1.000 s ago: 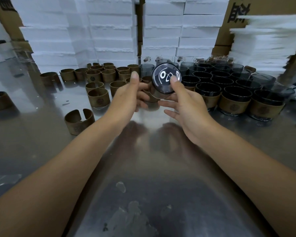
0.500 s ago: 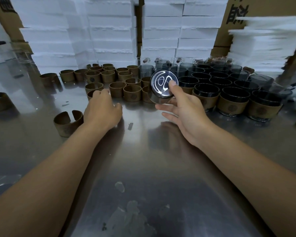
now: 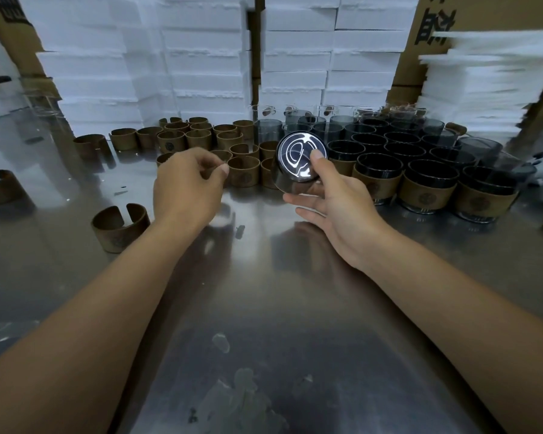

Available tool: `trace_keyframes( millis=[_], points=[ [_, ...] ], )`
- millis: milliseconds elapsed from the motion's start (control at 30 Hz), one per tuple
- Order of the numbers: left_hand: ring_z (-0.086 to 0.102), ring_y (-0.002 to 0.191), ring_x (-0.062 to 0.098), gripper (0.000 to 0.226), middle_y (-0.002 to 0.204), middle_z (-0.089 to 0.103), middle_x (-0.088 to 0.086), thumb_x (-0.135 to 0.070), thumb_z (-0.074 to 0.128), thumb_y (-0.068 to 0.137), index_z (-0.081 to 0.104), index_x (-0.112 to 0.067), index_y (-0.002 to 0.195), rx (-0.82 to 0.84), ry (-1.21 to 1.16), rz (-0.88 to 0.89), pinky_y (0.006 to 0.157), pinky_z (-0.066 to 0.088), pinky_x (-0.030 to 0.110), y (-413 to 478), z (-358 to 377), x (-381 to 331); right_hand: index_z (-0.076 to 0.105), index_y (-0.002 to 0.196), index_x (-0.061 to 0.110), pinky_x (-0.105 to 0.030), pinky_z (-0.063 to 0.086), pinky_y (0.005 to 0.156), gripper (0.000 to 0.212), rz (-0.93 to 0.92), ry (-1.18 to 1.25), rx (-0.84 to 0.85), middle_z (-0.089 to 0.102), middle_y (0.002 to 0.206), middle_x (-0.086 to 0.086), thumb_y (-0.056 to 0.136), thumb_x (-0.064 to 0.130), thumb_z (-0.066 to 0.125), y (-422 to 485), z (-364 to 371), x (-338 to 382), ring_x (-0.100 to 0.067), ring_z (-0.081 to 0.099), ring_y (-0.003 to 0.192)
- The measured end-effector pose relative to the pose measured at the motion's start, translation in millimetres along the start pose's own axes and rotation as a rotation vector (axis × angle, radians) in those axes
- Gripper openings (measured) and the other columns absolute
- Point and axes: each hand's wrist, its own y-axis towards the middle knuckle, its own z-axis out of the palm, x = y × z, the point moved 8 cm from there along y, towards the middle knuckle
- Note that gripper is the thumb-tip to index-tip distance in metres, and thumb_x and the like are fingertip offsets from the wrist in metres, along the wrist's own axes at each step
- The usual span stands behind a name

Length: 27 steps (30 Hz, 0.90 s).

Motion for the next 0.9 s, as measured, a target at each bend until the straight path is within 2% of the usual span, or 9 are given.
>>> trace_keyframes(
  millis=[67,133,233,333,467,567,667,800,900],
  points=[
    [0.052,0.071,-0.003,0.016,0.080,0.062,-0.015,-0.023,0.061,0.092,0.062,-0.032,0.079,-0.001,-0.202,0.034,0.069,0.037,0.016,1.4,0.1,-8.7,0.063,0.094,0.014,-0.030,0.051,0.085,0.030,0.008,-0.007,0.009,0.066,0.070,0.003,0.095,0.042,0.051,1.3,0.3,-1.3,-0.019,0.071,0.084],
    [0.047,0.064,-0.002,0.020,0.079,0.058,-0.014,-0.020,0.060,0.091,0.059,-0.034,0.078,0.006,-0.320,0.085,0.066,0.036,0.013,-0.6,1.8,-18.0,0.064,0.094,0.014,-0.023,0.054,0.075,0.030,0.021,0.008,0.031,0.069,0.075,0.001,0.096,0.041,0.050,1.7,1.7,-3.1,-0.015,0.071,0.077],
    [0.051,0.078,-0.002,0.016,0.100,0.055,-0.008,-0.016,0.061,0.091,0.060,-0.031,0.085,0.025,-0.377,0.184,0.071,0.037,0.006,-7.2,4.4,-32.9,0.064,0.089,0.014,-0.018,0.053,0.064,0.029,0.040,0.061,0.038,0.071,0.070,0.001,0.097,0.038,0.050,1.9,2.4,-3.8,-0.011,0.071,0.065],
    [0.057,0.088,-0.002,0.021,0.110,0.053,-0.010,-0.010,0.060,0.092,0.059,-0.031,0.085,0.081,-0.505,0.220,0.074,0.041,0.005,-12.2,5.8,-44.3,0.063,0.087,0.014,-0.021,0.052,0.067,0.028,0.055,0.104,0.017,0.072,0.080,-0.002,0.097,0.037,0.050,2.9,0.3,-4.5,-0.012,0.070,0.066],
    [0.054,0.090,-0.023,0.019,0.127,0.053,0.010,-0.005,0.056,0.093,0.058,-0.022,0.088,0.182,-0.596,0.260,0.079,0.040,0.003,-20.1,10.6,-57.3,0.060,0.095,0.010,-0.032,0.055,0.071,0.028,0.095,0.167,0.003,0.069,0.090,-0.006,0.094,0.038,0.055,4.1,0.4,-7.5,-0.020,0.071,0.084],
    [0.060,0.082,-0.013,0.019,0.126,0.053,0.004,-0.004,0.053,0.095,0.057,-0.021,0.086,0.259,-0.669,0.248,0.077,0.045,0.008,-25.7,18.2,-61.9,0.056,0.109,0.005,-0.038,0.060,0.067,0.036,0.127,0.277,0.027,0.069,0.092,-0.008,0.092,0.036,0.060,3.4,3.4,-10.2,-0.023,0.071,0.089],
    [0.062,0.084,-0.009,0.016,0.121,0.057,0.001,-0.010,0.055,0.094,0.058,-0.020,0.082,0.270,-0.734,0.223,0.076,0.047,0.011,-27.2,19.6,-64.0,0.060,0.105,0.005,-0.035,0.059,0.061,0.035,0.133,0.388,0.104,0.075,0.076,-0.006,0.091,0.037,0.060,1.9,7.5,-8.3,-0.019,0.073,0.078],
    [0.063,0.085,-0.009,0.011,0.116,0.060,-0.001,-0.018,0.062,0.088,0.058,-0.019,0.077,0.230,-0.813,0.193,0.075,0.047,0.010,-26.3,14.5,-65.3,0.064,0.103,0.006,-0.031,0.058,0.060,0.040,0.159,0.421,0.179,0.075,0.082,-0.007,0.088,0.043,0.059,0.0,12.6,-8.4,-0.017,0.073,0.079],
    [0.064,0.084,-0.006,0.013,0.109,0.063,-0.004,-0.029,0.066,0.077,0.058,-0.019,0.078,0.220,-0.827,0.181,0.076,0.048,0.013,-27.7,10.9,-67.1,0.067,0.098,0.016,-0.030,0.057,0.063,0.031,0.147,0.406,0.210,0.075,0.086,-0.007,0.087,0.044,0.058,-0.2,15.2,-8.1,-0.020,0.072,0.087]
  ],
)
